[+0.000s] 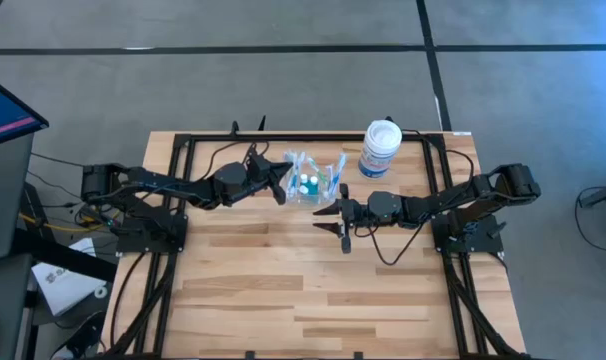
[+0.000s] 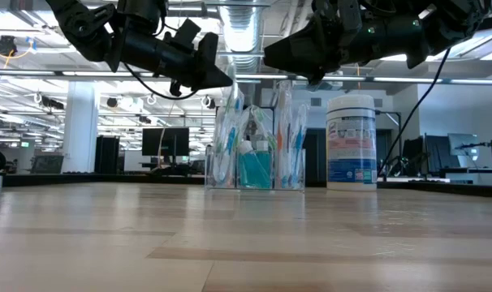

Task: Pick & Place toothbrushing station
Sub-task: Put the green toothbrush into the transparent organizer

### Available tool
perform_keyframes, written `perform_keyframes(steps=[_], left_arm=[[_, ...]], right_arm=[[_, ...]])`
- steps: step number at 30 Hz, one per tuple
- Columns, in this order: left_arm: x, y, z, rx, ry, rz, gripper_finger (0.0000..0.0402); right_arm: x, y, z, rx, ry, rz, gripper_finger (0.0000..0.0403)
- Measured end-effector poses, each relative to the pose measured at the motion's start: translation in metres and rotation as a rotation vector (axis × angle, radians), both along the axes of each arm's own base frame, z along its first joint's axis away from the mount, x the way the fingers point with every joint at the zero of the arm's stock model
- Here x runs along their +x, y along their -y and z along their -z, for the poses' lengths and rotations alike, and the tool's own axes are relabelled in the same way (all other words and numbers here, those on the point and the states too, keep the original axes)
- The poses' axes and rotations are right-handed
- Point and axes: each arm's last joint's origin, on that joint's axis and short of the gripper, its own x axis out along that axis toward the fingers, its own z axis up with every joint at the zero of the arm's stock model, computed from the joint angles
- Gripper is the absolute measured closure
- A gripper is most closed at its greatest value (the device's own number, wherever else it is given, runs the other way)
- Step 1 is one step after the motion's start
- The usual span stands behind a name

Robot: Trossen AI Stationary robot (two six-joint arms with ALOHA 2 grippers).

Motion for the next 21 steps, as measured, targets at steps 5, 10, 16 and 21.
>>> perform_keyframes(steps=[5,10,16,21], left_arm=[[0.0,0.0,0.0,-0.002,-0.003,0.006,0.0401],[0.0,0.0,0.001,-0.004,-0.009,0.006,0.0401],[-0.007,0.002,0.014,-0.038,-0.032,-0.005,0.0401],[-0.018,0.004,0.026,-0.059,0.003,-0.009,0.0401]], right_arm=[[0.0,0.0,0.0,0.0,-0.003,0.0,0.0275],[0.0,0.0,0.001,-0.001,-0.008,0.0,0.0275],[0.0,0.0,0.001,-0.001,-0.008,0.0,0.0275],[0.0,0.001,0.001,-0.001,-0.008,0.004,0.0275]])
